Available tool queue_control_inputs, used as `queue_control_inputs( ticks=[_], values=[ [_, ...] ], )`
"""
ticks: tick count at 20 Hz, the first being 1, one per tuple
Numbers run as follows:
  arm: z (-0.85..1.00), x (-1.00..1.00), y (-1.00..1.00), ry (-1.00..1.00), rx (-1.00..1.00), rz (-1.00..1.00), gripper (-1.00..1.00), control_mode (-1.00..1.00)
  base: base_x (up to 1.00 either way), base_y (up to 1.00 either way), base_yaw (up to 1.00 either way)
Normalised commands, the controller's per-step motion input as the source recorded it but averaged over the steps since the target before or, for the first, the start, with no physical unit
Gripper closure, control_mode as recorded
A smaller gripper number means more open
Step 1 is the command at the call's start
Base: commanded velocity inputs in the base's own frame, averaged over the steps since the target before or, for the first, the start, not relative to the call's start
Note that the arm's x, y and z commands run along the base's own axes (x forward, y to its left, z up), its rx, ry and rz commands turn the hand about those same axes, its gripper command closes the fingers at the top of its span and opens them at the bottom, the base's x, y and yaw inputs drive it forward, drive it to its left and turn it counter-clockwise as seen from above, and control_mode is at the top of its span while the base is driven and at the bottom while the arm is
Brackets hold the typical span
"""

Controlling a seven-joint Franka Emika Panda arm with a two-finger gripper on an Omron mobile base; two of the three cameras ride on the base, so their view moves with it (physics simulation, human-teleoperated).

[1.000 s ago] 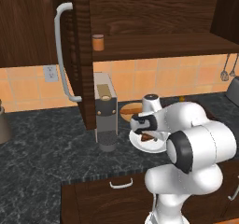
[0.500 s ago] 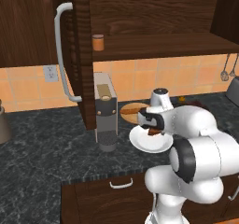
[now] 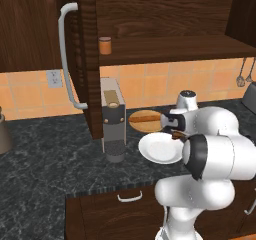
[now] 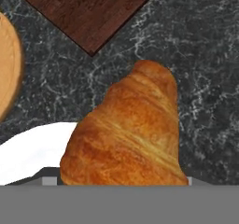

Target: From the different types of pastries on the counter, select a croissant and place it on the cutting board. Then retrieve a jar of jam from the cabinet and place it alongside the croissant on the cutting board.

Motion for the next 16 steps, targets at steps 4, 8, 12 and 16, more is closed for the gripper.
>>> queue_control_inputs(
  ticks=[4, 8, 12, 16],
  values=[
    [0.13, 0.36, -0.57, 0.00, 0.00, 0.00, 1.00, -1.00, 0.00, 0.00, 0.00],
    [0.03, 0.34, -0.50, 0.00, -0.01, 0.00, 1.00, -1.00, 0.00, 0.00, 0.00],
    [0.02, 0.37, -0.51, 0.00, -0.02, 0.00, 1.00, -1.00, 0.00, 0.00, 0.00],
    [0.02, 0.44, -0.49, 0.00, -0.05, 0.00, 1.00, -1.00, 0.00, 0.00, 0.00]
  ],
)
